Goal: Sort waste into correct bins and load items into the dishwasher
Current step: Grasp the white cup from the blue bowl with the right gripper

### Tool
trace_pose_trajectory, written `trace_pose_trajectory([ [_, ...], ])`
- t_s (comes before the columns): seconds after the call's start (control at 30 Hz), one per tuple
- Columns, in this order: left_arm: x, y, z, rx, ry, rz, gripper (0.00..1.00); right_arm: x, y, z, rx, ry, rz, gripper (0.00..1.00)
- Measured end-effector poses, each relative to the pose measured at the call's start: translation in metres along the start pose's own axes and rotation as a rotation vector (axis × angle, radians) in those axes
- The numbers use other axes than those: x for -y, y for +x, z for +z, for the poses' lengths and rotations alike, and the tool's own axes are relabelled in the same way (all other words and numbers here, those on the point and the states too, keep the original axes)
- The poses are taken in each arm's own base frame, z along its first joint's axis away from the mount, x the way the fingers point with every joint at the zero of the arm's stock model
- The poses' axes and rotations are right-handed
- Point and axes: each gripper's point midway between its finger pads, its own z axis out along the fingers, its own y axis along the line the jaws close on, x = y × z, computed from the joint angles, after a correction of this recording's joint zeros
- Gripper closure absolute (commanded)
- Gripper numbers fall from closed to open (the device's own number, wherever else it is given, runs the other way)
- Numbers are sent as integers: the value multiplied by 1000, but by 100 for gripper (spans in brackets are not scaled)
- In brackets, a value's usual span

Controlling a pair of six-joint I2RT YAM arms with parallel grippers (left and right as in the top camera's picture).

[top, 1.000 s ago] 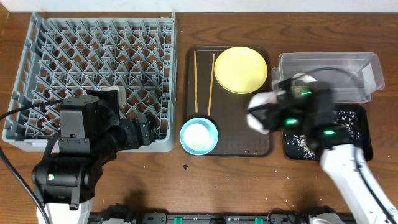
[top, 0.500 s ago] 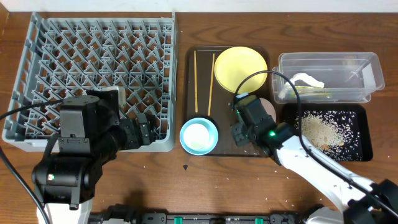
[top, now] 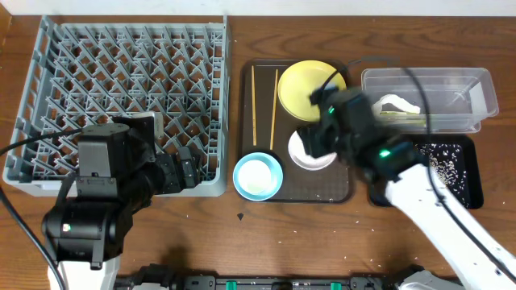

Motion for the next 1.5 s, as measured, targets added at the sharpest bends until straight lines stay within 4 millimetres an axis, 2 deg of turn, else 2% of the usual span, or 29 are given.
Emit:
trace_pose_trajectory([
  [0.1,-3,5,5,-39,-10,-11,10,-16,-12,-13,16,-75,-5,47],
  [0.2,-4,6,10,-61,-16,-17,10,-32,2,-12,-46,-145,-11,47],
  [0.33,-6,7,15,-81,-21,-22,10,-52,34,6,-177,-181,-42,49],
  [0.57,-6,6,17,-87,-22,-24,10,-78,81,54,-350,-210,-103,50],
  [0.63,-6,6,17,-87,-22,-24,10,-82,94,64,-391,-210,-117,56],
  [0.67,-6,6,17,-87,-22,-24,10,-84,101,69,-415,-207,-123,62],
  [0.7,-6,6,17,-87,-22,-24,10,-85,110,75,-443,-202,-132,69],
  [0.73,-6,6,17,-87,-22,-24,10,-84,114,79,-457,-195,-132,81],
  [0.8,-6,6,17,-87,-22,-24,10,-81,120,85,-475,-177,-140,94],
  [0.87,-6,6,17,-86,-22,-24,10,-77,123,88,-484,-156,-127,99],
  [0.93,-6,4,18,-77,-20,-21,10,-75,122,88,-482,-145,-128,99],
  [1.07,-1,-12,18,-14,0,-24,10,-69,116,84,-468,-136,-114,99],
  [1.17,8,-24,18,31,52,-23,10,-59,98,70,-425,-128,-81,99],
  [1.33,26,-43,10,87,203,-56,9,-40,33,26,-235,-212,3,99],
  [1.43,36,-52,-1,105,336,-93,9,-30,-9,-10,-94,-343,35,99],
  [1.5,45,-55,-8,103,434,-103,9,-31,-28,-29,-17,-465,30,99],
])
